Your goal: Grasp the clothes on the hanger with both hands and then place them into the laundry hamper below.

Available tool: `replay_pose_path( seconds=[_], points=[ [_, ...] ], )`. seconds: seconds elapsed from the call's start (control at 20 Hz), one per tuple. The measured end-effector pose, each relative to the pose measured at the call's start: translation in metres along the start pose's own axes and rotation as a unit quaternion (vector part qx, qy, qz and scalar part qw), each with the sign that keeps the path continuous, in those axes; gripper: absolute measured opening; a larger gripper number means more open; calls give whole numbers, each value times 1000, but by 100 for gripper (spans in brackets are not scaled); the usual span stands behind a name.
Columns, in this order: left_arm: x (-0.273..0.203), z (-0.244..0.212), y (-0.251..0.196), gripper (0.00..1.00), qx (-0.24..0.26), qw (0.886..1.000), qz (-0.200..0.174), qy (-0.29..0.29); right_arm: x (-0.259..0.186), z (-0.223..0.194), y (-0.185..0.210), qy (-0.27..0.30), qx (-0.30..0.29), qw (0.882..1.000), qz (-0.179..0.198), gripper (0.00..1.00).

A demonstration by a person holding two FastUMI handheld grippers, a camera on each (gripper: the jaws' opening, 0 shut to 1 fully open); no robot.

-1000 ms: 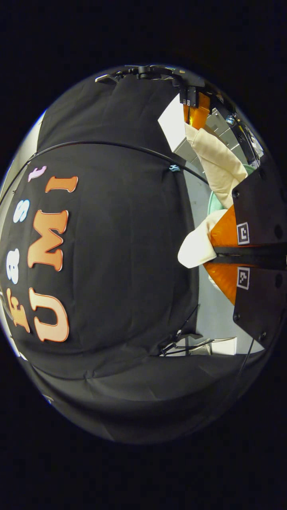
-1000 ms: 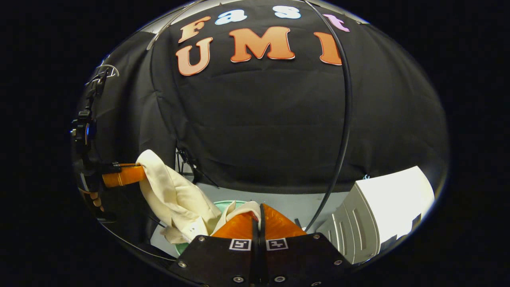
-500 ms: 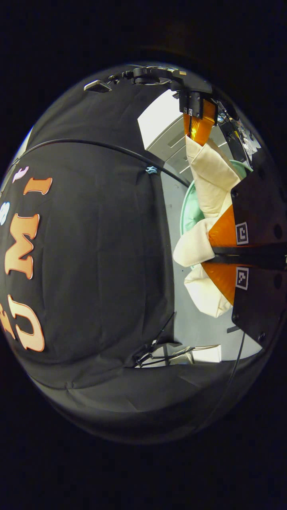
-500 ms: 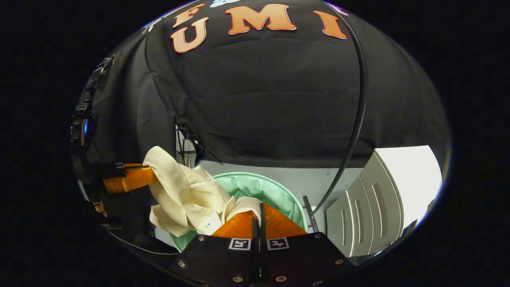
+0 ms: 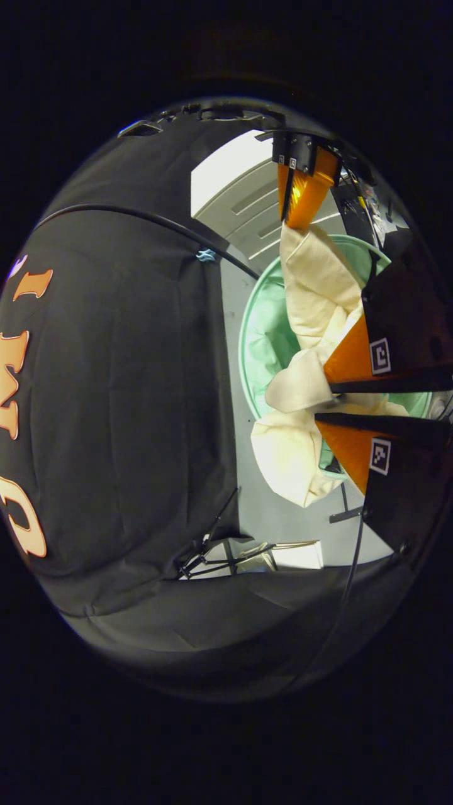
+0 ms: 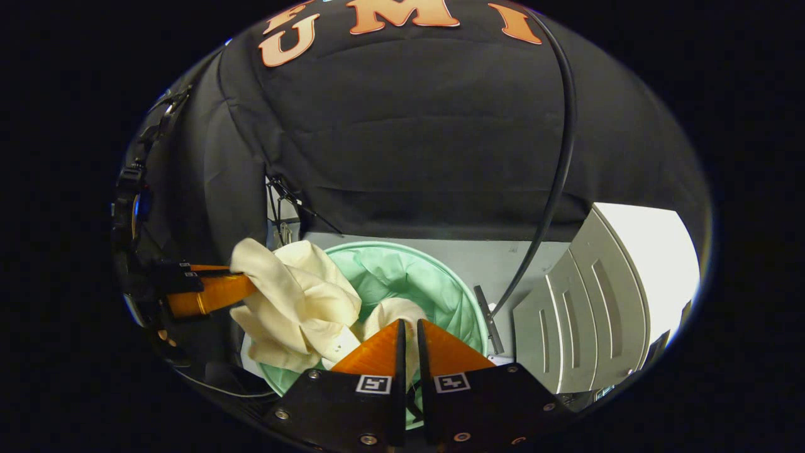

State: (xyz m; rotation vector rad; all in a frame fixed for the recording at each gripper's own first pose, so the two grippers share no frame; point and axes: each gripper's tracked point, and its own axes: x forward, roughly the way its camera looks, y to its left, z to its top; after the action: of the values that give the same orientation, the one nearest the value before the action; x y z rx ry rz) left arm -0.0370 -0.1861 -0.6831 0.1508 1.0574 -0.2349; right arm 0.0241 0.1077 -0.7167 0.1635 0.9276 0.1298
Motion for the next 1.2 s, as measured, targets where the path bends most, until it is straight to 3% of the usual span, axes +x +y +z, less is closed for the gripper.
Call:
replay_pose_path(
  seconds=[0.2, 0.35, 0.4, 0.45, 0.55, 0.7, 0.85, 1.2],
  points=[
    [-7, 3, -9, 40, -11, 1000, -12, -2, -7, 7, -12, -8, 2, 1000, -16, 12],
    [-21, 18, -14, 84, -16, 999, -20, -20, -16, 8, -16, -14, 7, 1000, -25, 25],
    [-26, 23, -13, 98, -19, 999, -19, -28, -18, 11, -16, -16, 8, 1000, -26, 35],
    [-32, 29, -12, 100, -22, 999, -20, -34, -23, 11, -16, -18, 7, 999, -26, 33],
    [-44, 38, -7, 95, -29, 998, -18, -48, -34, 17, -15, -26, 2, 999, -31, 58],
    [-65, 54, 6, 98, -39, 996, 0, -76, -49, 35, -15, -45, -9, 998, -42, 86],
    [-91, 80, 25, 98, -42, 992, 23, -117, -76, 61, -7, -77, -12, 996, -38, 93],
    [-186, 147, 58, 98, -78, 970, 34, -226, -146, 131, 4, -164, -22, 986, -35, 92]
  ],
)
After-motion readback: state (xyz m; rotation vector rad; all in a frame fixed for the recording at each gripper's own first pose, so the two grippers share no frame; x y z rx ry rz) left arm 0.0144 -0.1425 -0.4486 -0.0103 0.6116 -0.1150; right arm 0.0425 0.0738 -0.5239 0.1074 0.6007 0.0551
